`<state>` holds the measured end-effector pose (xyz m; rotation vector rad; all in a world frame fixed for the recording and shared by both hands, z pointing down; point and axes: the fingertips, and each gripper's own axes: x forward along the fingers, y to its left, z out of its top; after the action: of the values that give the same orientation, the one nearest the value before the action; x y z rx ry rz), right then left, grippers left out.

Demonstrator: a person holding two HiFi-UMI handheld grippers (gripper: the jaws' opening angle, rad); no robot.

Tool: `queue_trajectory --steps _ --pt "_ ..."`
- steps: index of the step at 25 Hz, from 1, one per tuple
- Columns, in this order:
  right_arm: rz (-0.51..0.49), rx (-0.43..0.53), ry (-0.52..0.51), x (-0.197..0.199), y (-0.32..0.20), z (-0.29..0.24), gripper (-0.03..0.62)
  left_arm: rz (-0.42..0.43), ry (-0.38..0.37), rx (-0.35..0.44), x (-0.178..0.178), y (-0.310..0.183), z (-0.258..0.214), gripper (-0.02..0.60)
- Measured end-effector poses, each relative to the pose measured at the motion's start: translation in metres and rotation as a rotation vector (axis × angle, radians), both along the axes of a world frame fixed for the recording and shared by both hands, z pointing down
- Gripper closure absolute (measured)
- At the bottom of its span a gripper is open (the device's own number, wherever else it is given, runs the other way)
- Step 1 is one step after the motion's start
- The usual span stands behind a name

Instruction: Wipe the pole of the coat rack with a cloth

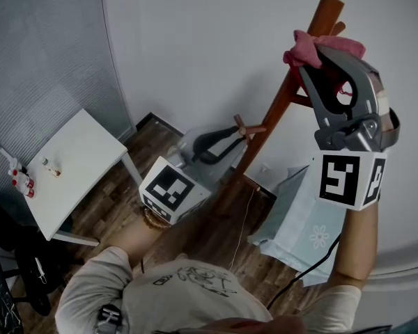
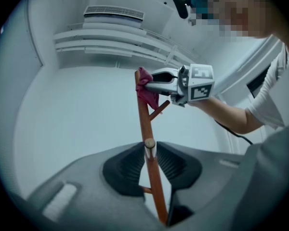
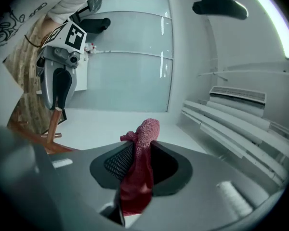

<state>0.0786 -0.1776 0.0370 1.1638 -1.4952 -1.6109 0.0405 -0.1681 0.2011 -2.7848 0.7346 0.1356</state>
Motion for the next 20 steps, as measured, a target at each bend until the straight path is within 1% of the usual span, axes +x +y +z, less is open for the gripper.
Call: queue_trajectory --steps 3,8,11,17,20 --pt "-0.001 0.062 0.035 -0.008 0.011 -0.009 0.49 0.006 -0.002 -0.005 0.0 -0.002 0.005 0.502" --pt "0.027 0.136 0.036 -0.009 0.033 -0.022 0.49 0.021 0.002 0.006 0.001 -0.002 0.002 0.502" --pt "0.045 0.154 0.03 -0.008 0.047 -0.018 0.49 0.026 0.004 0.006 0.0 -0.001 0.0 0.502" --pt "0.072 0.159 -0.02 -0.002 0.063 0.003 0.49 0.034 0.007 0.003 0.0 -0.001 0.001 0.502" --pt "0.065 0.197 -0.046 -0.001 0.075 0.002 0.49 0.036 0.007 0.003 0.0 -0.001 0.001 0.502"
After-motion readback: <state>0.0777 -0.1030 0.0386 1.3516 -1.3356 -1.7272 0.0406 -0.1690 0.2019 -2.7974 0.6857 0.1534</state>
